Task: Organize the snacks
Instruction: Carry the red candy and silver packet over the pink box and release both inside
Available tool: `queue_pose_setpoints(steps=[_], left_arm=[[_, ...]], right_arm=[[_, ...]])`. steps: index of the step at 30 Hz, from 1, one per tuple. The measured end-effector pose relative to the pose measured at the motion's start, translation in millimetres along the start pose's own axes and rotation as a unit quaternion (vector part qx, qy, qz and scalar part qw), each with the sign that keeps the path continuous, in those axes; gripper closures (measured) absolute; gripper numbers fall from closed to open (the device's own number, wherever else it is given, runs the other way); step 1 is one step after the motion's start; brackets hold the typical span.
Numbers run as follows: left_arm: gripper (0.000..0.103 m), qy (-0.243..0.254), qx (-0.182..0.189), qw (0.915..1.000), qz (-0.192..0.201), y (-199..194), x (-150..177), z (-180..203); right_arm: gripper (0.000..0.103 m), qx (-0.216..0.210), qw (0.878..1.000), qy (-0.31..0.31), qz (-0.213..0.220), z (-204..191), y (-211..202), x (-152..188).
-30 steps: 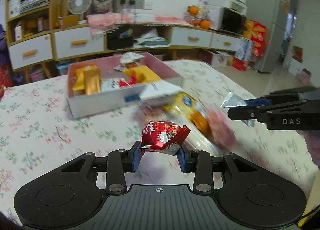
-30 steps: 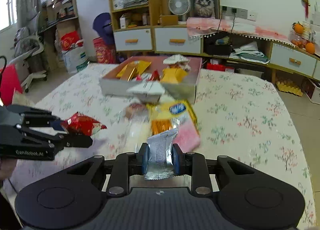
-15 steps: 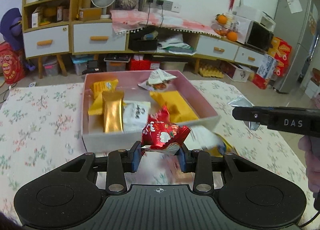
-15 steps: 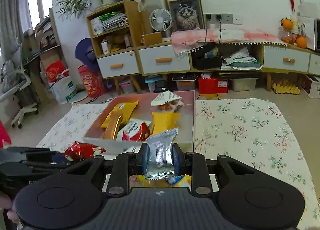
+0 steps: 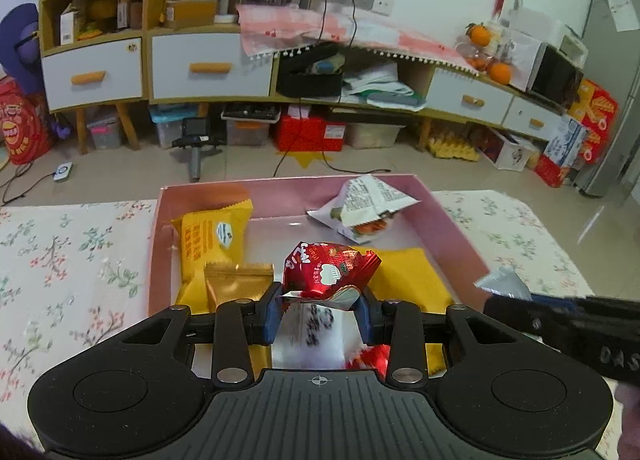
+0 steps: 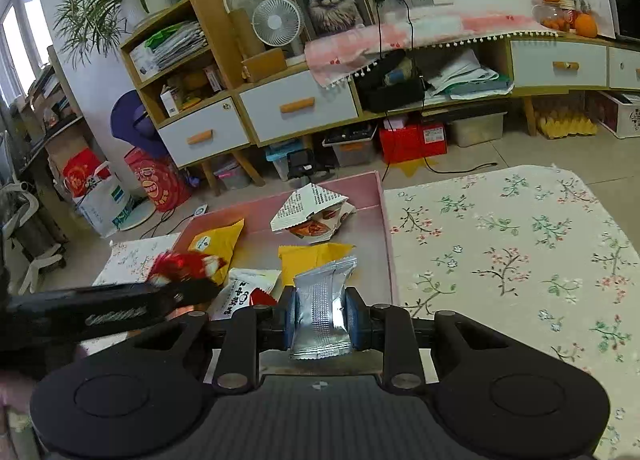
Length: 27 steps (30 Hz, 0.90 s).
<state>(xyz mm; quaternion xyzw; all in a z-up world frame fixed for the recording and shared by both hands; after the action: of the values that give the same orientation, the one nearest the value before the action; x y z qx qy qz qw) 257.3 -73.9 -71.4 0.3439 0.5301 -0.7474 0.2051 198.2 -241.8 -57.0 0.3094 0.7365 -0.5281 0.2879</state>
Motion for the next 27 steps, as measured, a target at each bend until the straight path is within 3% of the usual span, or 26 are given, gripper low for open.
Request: queue_pose_setpoints(steps=[10,20,22,24,27], left_arm=[[0.069,-0.007,0.01,0.9996,-0.024,43,-13,-8],[0.065,-0.003,0.01,0.9996,-0.026,60,-18,-9],[0.062,0.002,0.011,0.9996,-0.024,60,-18,-7],[0.05,0.005,0.012,0.9997,-0.022,59,-18,-6],[0.035,0.005,0.006,0.9999,-0.015,55,-19,-6]], right_arm=[[0.103,0.014,1.0,0.012,-0.017,6,20,2],[0.103,0.019,0.999,0.016,-0.023,11,24,3],[0.103,0.02,0.999,0.017,-0.022,11,25,2],[0.1,0.02,0.999,0.021,-0.021,13,24,2],[0.08,0.009,0.999,0.029,-0.019,12,21,0]])
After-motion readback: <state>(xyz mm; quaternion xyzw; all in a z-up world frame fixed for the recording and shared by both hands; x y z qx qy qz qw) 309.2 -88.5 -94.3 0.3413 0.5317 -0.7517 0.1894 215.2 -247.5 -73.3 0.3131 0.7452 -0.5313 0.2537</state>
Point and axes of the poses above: each gripper's, at about its wrist camera, not at the fingertips, and y roughly the way its jaws point, z to its right, x to its underside, the point moved 9 cm from there along y, roughly the way its jaws point, and after that the axes turned 3 degrees about x, right-handed, at the moved point
